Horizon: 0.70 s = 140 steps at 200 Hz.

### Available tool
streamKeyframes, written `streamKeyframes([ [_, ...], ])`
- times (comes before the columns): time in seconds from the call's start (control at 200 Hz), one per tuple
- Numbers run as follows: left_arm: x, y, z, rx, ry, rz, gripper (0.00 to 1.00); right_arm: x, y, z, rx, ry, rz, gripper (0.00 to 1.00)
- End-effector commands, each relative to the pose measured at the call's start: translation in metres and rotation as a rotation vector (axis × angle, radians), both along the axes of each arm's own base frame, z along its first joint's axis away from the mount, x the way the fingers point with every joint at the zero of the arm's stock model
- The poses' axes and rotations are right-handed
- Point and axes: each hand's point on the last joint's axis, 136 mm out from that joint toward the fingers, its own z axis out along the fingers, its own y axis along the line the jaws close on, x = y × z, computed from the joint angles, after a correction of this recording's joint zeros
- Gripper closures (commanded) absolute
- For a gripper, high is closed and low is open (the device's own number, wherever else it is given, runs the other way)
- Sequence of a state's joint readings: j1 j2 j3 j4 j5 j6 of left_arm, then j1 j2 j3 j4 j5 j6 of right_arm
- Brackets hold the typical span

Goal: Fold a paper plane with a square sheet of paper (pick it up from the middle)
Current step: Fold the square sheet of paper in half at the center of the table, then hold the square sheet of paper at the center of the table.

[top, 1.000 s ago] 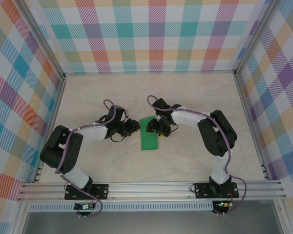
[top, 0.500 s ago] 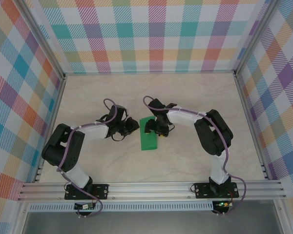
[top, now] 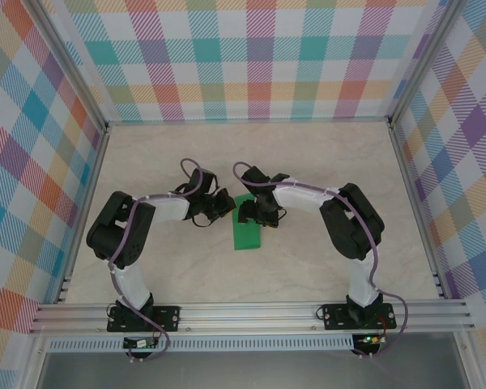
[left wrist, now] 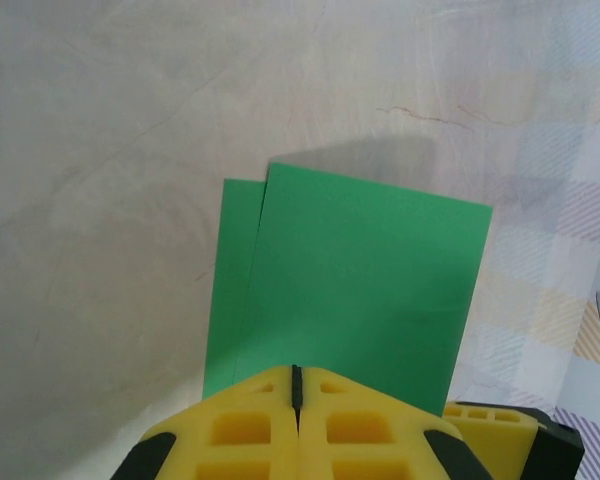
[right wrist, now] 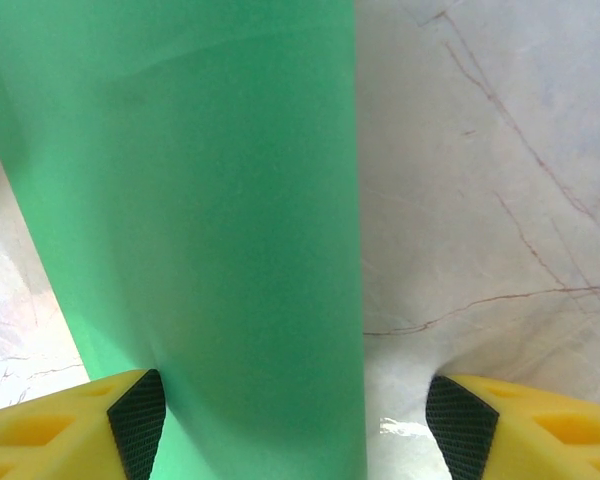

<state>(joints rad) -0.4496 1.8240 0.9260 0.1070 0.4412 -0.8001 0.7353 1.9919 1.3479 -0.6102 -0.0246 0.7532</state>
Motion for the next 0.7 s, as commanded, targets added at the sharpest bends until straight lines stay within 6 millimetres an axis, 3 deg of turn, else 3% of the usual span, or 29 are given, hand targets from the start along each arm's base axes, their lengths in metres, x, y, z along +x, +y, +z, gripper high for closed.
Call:
streamKeyframes([
  [0.0, 0.005, -0.013, 0.005, -0.032, -0.008, -0.027, 0.99, -0.033, -0.032, -0.063, -0.157, 0.130, 0.016, 0.24],
  [0.175, 0.003, -0.009, -0.010, 0.001, 0.029, -0.022, 1.00, -0.033, -0.028, -0.062, -0.135, 0.129, 0.026, 0.25],
  [0.396, -0.009, 0.004, -0.031, 0.082, 0.081, -0.019, 1.00, -0.027, -0.010, -0.043, -0.030, 0.095, 0.055, 0.26],
  [0.496, -0.013, 0.008, -0.035, 0.112, 0.089, -0.028, 1.00, -0.022, 0.002, -0.021, 0.040, 0.064, 0.064, 0.27],
  [0.611, -0.017, 0.013, -0.039, 0.144, 0.094, -0.036, 1.00, -0.012, 0.019, 0.019, 0.168, 0.005, 0.087, 0.27],
  [0.696, -0.019, 0.016, -0.041, 0.158, 0.096, -0.041, 1.00, -0.008, 0.022, 0.036, 0.229, 0.002, 0.082, 0.28],
])
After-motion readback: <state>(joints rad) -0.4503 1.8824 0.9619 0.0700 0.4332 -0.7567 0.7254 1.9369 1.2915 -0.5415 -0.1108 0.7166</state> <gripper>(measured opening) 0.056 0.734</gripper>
